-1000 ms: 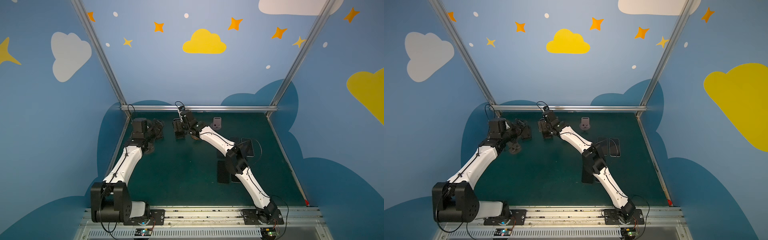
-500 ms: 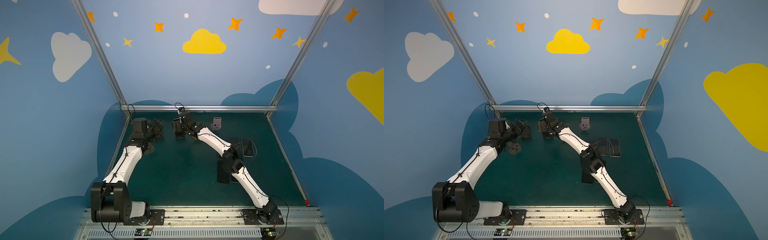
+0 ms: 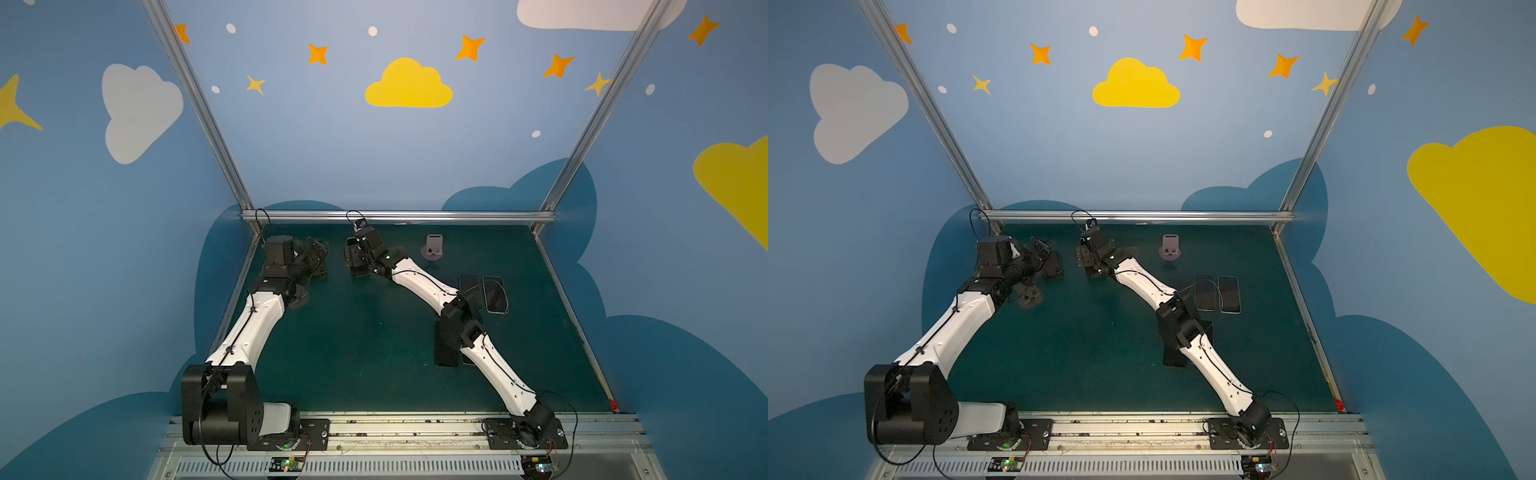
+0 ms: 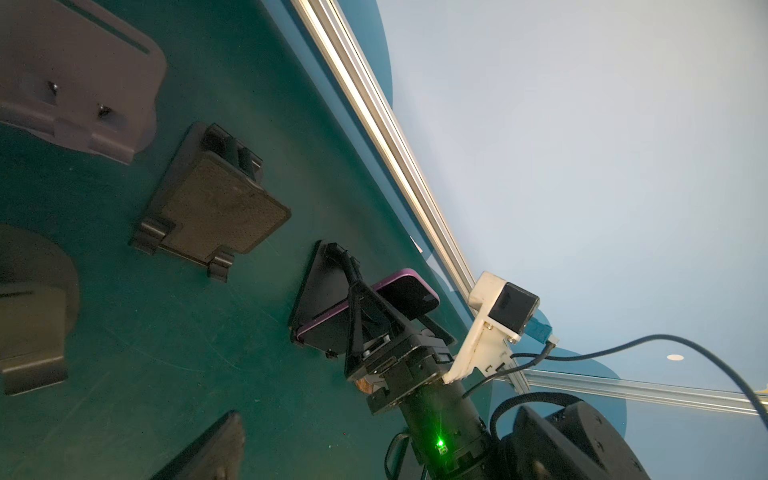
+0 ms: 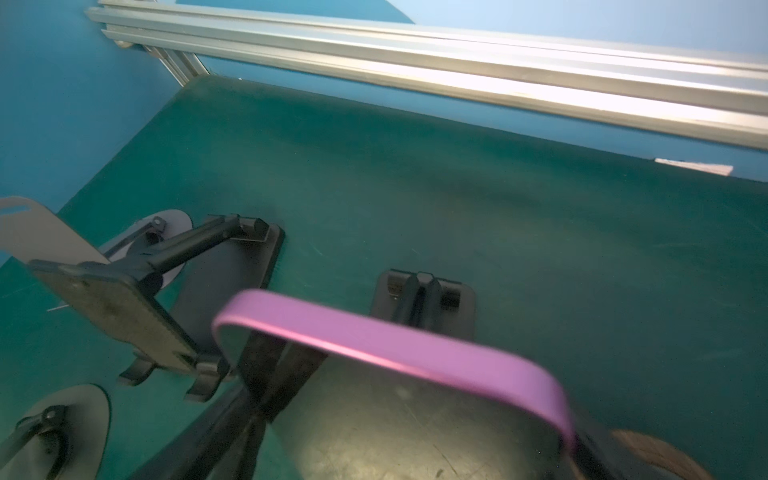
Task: Remove the phone from the phone stand
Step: 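Close the right gripper on the top of the pink-edged phone, then lift the pink-edged phone up off the black stand with the right gripper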
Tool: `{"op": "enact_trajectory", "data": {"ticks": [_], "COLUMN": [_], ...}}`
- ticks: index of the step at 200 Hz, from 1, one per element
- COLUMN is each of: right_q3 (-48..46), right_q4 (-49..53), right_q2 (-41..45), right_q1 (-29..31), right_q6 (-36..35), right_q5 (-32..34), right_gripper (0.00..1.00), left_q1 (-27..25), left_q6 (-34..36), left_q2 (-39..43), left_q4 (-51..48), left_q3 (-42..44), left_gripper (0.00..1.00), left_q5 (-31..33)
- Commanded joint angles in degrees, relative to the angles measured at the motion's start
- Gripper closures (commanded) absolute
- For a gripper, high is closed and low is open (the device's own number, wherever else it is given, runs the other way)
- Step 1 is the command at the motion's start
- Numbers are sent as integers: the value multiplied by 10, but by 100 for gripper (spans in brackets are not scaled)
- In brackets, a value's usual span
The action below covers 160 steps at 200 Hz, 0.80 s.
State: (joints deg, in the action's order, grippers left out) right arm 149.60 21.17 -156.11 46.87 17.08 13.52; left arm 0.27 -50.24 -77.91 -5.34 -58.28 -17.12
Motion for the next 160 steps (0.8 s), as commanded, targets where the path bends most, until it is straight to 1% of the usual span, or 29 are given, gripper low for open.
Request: {"op": "enact_trajectory", "data": {"ticks": [1, 23, 66, 103, 136, 160], "right_q3": [17, 17, 12, -26, -34, -60], "right_q4": [-3, -2, -2, -39, -44, -60], "right_q2": [-17, -17, -5, 26, 42, 60], "right_q1": [2, 2, 7, 18, 22, 23], "right_q6": [-5, -4, -24, -51, -54, -55], "right_q5": [6, 7, 22, 19, 20, 21], "right_gripper": [12, 15, 25, 30, 36, 40], "left_q1": [3, 3, 4, 4, 4, 5], "left_q6": [-3, -2, -2, -4, -5, -4], "left_q2": [4, 4, 5, 6, 8, 9], "left_q4": [13, 13, 15, 17, 19, 19], "left_q3": [0, 0, 0, 1, 2, 3], "left_gripper": [0, 0, 0, 0, 0, 0], "left_q5": [-3, -3, -3, -7, -7, -6]}}
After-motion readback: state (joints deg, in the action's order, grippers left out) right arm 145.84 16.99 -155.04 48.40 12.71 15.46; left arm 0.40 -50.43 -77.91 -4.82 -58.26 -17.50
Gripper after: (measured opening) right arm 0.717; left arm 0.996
